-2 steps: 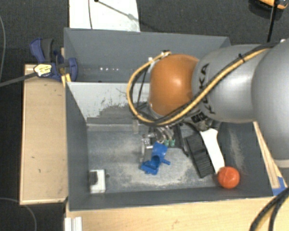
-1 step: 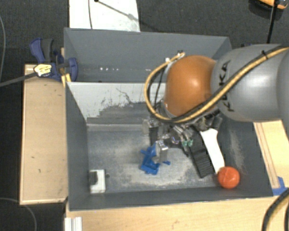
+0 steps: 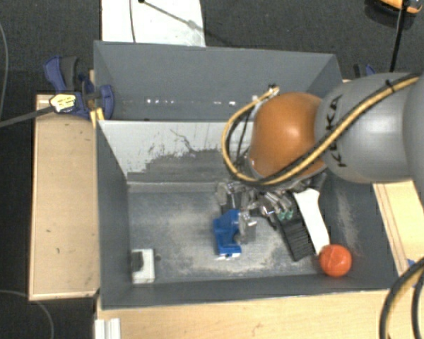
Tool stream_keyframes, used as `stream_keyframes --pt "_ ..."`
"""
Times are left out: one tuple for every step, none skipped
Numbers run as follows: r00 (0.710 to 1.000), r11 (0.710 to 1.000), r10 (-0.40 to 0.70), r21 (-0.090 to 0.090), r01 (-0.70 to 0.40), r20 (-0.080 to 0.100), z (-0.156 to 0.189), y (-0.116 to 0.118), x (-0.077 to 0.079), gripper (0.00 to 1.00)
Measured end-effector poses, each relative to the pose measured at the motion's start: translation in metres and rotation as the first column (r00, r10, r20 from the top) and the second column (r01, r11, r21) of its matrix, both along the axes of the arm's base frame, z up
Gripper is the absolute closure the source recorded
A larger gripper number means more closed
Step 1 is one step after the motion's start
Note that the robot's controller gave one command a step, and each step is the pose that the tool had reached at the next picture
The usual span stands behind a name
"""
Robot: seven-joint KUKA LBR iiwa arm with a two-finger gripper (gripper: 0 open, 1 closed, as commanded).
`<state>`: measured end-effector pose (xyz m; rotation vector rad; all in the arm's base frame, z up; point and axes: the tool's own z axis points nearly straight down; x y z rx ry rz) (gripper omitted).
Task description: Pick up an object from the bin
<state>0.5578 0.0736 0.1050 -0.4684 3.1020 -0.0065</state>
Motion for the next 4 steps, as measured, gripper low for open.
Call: stream_keyframes --pt "0.999 0.999 0.038 0.006 -0.038 -0.013 -0.0305 0.0123 -0.004 1.0" --pt "0.999 0.999 0.032 0.006 -0.032 -0.014 -0.0305 0.0122 -0.004 1.0" --pt "1.0 1.0 0.027 0.006 -0.027 -0.014 -0.0305 0.0123 -0.004 1.0" --pt "1.0 1.0 0.023 0.006 -0.023 -0.014 -0.0305 0.0124 -0.004 1.0"
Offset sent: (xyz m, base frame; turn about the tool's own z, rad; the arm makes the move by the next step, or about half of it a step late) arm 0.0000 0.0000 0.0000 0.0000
